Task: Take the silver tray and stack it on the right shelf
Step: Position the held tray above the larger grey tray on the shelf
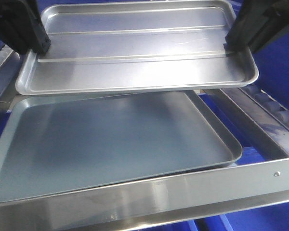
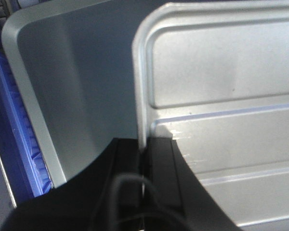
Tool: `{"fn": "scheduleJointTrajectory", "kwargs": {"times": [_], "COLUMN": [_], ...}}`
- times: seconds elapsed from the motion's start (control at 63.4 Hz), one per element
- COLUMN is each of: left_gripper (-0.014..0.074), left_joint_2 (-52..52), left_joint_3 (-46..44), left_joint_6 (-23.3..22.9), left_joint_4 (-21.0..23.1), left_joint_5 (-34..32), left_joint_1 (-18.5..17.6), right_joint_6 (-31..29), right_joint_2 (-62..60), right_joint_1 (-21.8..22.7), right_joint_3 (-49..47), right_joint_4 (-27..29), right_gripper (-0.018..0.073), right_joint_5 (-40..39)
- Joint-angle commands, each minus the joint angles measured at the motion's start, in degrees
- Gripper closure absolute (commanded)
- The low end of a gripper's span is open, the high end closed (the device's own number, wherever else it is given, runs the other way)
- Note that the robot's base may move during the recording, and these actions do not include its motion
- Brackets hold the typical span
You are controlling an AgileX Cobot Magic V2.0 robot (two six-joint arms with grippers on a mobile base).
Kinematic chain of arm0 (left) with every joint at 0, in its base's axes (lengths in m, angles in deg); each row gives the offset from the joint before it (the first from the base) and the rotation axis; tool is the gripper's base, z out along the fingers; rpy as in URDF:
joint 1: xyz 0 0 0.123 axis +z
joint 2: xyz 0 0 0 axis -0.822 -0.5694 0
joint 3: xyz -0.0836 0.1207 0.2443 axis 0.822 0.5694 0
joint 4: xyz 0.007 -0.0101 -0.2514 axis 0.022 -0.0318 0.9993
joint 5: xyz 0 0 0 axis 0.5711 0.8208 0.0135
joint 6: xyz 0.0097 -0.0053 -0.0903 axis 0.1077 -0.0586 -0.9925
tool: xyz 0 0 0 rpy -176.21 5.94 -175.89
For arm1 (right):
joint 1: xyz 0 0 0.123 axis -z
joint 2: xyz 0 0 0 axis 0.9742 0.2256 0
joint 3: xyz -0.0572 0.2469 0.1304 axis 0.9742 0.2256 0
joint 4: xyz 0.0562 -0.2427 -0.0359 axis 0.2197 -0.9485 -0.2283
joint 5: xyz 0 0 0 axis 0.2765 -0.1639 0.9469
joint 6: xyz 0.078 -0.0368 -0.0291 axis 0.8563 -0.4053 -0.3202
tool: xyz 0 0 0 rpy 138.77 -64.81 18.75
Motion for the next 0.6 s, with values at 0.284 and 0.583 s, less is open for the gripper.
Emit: {"fn": "scheduleJointTrajectory", "kwargs": {"times": [0.284, 0.583], "left_gripper": [0.0689, 0.0689], "left_joint_2": [1.6, 1.6], "left_joint_3": [-1.4, -1.4], "left_joint_6": [1.3, 1.3], "left_joint_4": [-3.9, -3.9], "left_joint_5": [1.7, 1.7], "left_joint_1": [-0.1, -0.1], "right_joint_6": [-0.6, -0.6], "right_joint_2": [-1.4, -1.4], "right_joint_1": [0.6, 0.6], "right_joint_3": [-1.6, -1.6], "right_joint_4": [-3.2, -3.2], "right_gripper": [0.0503, 0.0503], "right_joint_5": [-2.4, -2.8]}}
